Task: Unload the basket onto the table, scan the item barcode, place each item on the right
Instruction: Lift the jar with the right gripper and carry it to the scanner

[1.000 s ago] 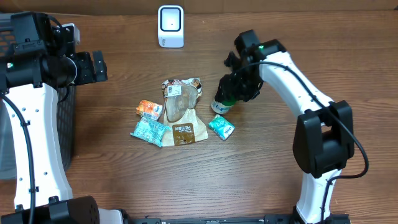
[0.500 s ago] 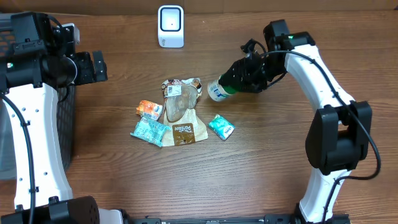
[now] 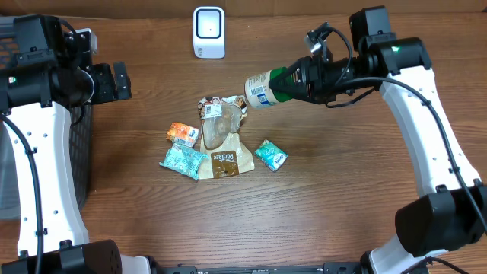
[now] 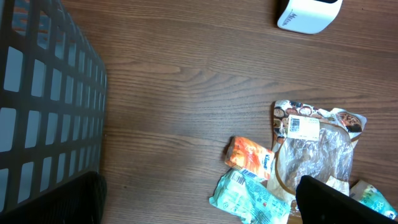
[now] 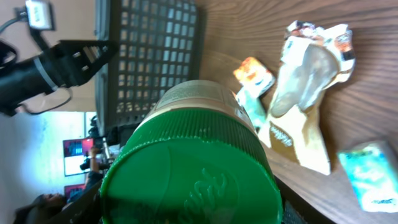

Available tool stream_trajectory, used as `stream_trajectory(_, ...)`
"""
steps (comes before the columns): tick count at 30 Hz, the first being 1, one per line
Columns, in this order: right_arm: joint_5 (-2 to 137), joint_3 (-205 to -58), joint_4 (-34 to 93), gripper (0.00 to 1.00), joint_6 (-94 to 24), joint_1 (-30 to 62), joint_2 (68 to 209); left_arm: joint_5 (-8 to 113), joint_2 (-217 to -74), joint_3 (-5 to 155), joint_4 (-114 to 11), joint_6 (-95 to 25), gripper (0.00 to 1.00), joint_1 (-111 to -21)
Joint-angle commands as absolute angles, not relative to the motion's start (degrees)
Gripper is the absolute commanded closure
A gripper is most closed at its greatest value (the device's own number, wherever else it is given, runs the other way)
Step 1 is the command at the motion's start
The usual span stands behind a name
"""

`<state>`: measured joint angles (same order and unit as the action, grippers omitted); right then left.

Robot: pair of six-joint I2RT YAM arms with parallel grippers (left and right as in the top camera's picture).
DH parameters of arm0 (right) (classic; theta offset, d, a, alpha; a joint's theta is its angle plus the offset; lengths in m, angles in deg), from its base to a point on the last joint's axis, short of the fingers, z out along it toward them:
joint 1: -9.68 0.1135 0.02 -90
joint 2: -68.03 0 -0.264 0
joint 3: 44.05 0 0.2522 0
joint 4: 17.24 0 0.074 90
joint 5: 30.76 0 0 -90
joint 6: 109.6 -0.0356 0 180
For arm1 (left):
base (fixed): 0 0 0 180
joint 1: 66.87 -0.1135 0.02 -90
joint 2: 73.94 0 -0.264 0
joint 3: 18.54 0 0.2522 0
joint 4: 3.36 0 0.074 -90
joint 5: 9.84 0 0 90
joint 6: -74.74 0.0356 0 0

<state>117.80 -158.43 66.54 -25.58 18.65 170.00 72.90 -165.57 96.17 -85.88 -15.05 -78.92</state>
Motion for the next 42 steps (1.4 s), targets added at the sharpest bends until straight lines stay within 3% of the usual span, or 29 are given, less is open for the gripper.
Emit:
stream_trajectory(1, 121.11, -160.33, 67.13, 0.75, -25.40, 18.26, 167.99, 73.09, -165.42, 97.70, -85.88, -14.13, 0.01, -78.86)
stream_trajectory(23, 120.25, -160.46, 67.03, 0.77, -28.59, 18.30, 167.88, 73.11, -165.44, 97.70, -85.88, -14.11, 0.00, -78.86)
stream_trajectory(31, 108.49, -169.18, 66.65, 0.77, -34.47, 19.55, 168.06, 73.11, -165.44, 97.70, -85.88, -14.11, 0.00, -78.86)
stream_trajectory(42, 85.70, -190.47, 69.82, 0.77, -36.31, 28.31, 177.76, 73.09, -165.44, 97.70, -85.88, -14.11, 0.01, -78.86)
